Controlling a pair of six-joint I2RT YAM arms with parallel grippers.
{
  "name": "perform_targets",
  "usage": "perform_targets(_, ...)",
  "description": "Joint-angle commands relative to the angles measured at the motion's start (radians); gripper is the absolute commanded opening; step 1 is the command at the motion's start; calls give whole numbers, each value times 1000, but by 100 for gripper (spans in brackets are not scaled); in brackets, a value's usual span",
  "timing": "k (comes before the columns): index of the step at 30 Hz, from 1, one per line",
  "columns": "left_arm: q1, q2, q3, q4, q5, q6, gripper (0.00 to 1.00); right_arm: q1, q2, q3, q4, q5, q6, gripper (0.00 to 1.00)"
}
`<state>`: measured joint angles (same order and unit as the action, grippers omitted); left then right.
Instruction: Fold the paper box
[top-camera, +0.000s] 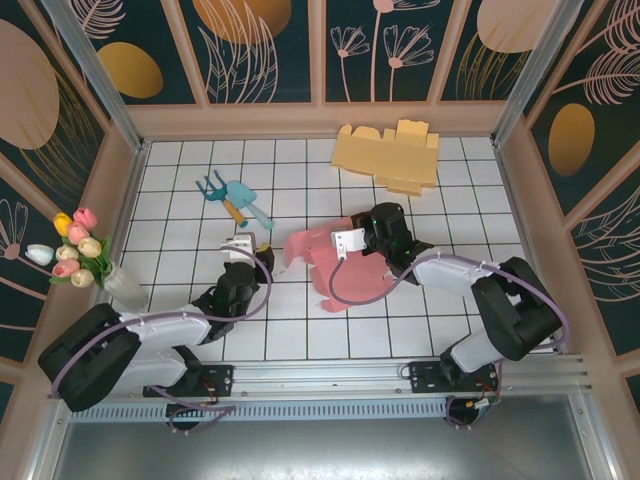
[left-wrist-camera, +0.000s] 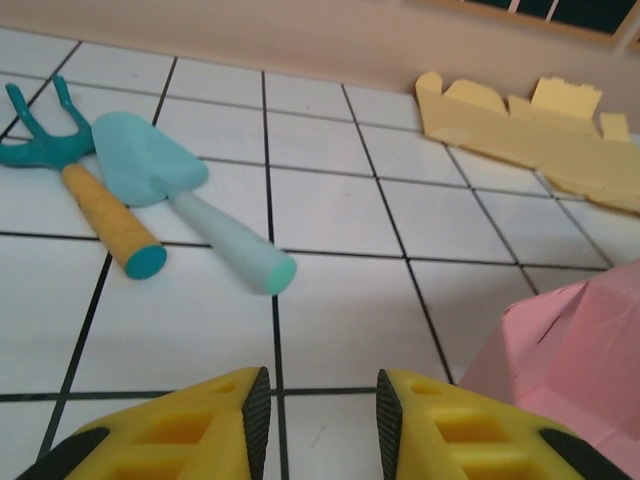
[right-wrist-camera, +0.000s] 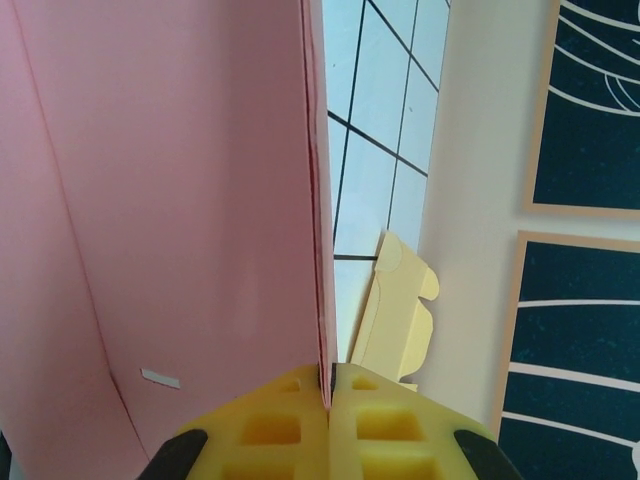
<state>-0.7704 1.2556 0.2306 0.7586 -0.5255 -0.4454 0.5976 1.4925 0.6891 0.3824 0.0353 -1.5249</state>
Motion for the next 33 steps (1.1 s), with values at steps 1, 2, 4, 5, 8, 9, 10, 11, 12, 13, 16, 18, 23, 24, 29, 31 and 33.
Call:
perform_targets(1,7,81,-7,122,68,14,36,1,23,-15,21,-11,-42,0)
perform_targets(2,7,110,2,145,80,18,37,0,24,-19,23,-11,-47,0)
perform_targets(4,7,154,16,174,91,40,37,-2,27,-36,51,-11,-47,0)
perform_targets(5,8,172,23,186,92,52,38,-5,28,-43,58,-13,-50,0)
perform_targets(8,8,216,25,238,102,93,39,-7,37,-62,76,-1,-65,0)
perform_targets(9,9,229,25,254,117,105,39,-8,42,-70,89,4,-72,0)
perform_targets(10,8,242,28,267,135,114,40,-8,47,-79,104,9,-81,0)
perform_targets(11,8,251,30,277,148,121,40,-8,52,-86,121,17,-89,0)
perform_targets(12,8,263,32,292,161,125,41,-8,56,-99,146,24,-98,0)
perform_targets(13,8,274,32,307,172,129,41,-6,59,-112,175,31,-106,0)
perform_targets(16,8,297,37,327,188,130,41,-6,69,-146,255,49,-133,0)
perform_targets(18,8,305,43,335,214,125,41,-6,75,-151,266,63,-144,0)
perform_targets(23,8,329,57,365,285,116,41,-2,85,-159,299,77,-153,0)
perform_targets(24,7,335,62,367,294,112,41,0,86,-158,299,77,-153,0)
perform_targets(29,7,369,72,405,419,114,44,1,93,-157,296,84,-155,0)
perform_targets(31,6,383,79,414,443,110,45,4,96,-156,292,85,-155,0)
perform_targets(33,8,391,85,414,435,109,45,5,98,-156,291,87,-154,0)
